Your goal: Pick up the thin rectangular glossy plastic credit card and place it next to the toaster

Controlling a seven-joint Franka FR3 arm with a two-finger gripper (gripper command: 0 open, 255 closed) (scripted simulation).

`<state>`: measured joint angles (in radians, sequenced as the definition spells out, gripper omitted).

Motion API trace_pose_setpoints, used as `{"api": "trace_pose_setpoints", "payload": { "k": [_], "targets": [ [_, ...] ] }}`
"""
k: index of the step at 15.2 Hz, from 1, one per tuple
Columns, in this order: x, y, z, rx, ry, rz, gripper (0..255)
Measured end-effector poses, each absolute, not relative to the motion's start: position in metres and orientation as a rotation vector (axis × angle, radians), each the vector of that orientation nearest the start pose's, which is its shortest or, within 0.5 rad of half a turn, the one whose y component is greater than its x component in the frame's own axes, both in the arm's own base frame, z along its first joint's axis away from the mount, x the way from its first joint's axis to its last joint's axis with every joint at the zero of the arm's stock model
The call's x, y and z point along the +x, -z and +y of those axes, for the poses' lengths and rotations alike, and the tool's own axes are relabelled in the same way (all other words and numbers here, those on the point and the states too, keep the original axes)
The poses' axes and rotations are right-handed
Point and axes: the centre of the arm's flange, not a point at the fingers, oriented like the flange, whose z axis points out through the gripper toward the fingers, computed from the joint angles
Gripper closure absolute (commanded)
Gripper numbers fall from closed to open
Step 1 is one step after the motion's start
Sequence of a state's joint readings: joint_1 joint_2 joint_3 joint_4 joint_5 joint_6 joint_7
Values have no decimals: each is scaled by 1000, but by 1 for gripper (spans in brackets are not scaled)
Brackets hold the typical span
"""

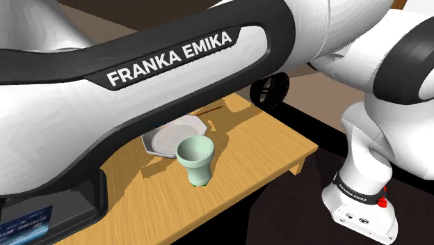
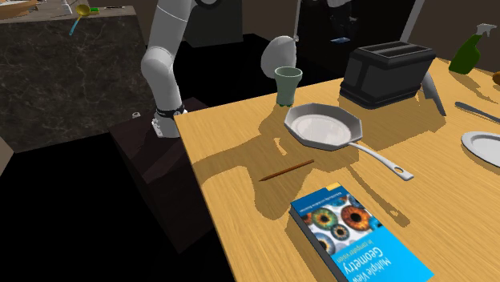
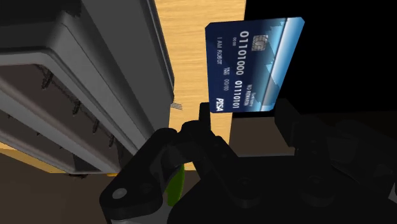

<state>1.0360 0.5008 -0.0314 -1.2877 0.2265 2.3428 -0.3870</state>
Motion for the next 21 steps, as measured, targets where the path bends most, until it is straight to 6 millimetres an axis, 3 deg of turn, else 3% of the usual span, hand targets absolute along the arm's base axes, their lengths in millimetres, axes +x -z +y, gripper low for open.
{"api": "trace_pose_setpoints", "payload": {
  "k": [21],
  "targets": [
    [394, -415, 636, -2175, 656, -1632, 255]
  ]
}}
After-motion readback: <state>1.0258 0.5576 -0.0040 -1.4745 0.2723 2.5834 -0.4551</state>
